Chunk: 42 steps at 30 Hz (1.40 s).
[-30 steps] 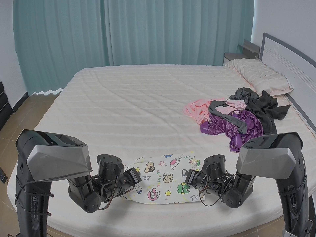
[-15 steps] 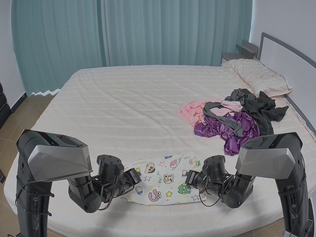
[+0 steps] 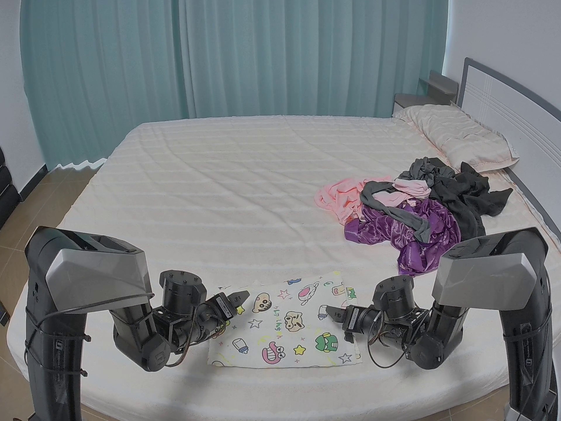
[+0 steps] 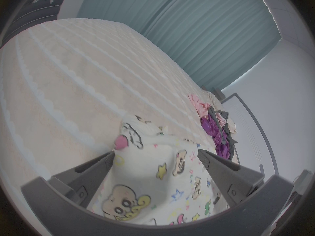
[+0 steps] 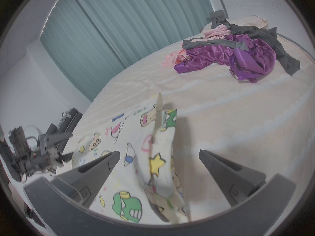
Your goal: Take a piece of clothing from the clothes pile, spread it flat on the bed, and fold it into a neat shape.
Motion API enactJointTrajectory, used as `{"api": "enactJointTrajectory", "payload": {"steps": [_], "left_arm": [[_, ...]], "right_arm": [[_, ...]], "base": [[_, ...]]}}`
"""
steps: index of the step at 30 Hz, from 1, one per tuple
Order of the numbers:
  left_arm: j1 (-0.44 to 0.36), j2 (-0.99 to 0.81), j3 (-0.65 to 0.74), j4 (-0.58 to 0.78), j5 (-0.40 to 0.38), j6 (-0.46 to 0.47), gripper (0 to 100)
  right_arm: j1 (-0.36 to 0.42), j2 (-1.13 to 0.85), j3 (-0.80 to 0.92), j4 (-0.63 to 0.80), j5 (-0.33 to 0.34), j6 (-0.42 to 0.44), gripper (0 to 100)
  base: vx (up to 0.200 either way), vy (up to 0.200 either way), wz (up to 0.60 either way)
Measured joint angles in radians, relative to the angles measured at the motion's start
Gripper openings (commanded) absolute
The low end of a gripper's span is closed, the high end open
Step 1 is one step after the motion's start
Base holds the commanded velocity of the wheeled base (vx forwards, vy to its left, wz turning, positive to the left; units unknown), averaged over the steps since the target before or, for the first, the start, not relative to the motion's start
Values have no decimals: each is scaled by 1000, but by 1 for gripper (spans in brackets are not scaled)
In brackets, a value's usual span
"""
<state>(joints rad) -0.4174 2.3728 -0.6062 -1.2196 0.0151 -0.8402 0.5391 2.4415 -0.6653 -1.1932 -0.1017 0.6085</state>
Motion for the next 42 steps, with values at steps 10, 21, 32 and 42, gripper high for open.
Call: {"api": "enactJointTrajectory", "payload": {"steps": [10,21,32,42], "left_arm": [[76,14,-55,-1,3,-14,100],[84,24,-68,-1,3,-20,100],[83,29,-74,-1,4,-20,100],[83,30,-75,-1,4,-20,100]], "right_arm": [[10,-24,98,0,61,-51,100],[40,-34,168,1,96,-97,0],[52,-60,204,66,77,-148,0],[54,-95,161,233,7,-149,0]], "base": [[0,0,0],[0,0,0],[0,0,0],[0,0,0]]}}
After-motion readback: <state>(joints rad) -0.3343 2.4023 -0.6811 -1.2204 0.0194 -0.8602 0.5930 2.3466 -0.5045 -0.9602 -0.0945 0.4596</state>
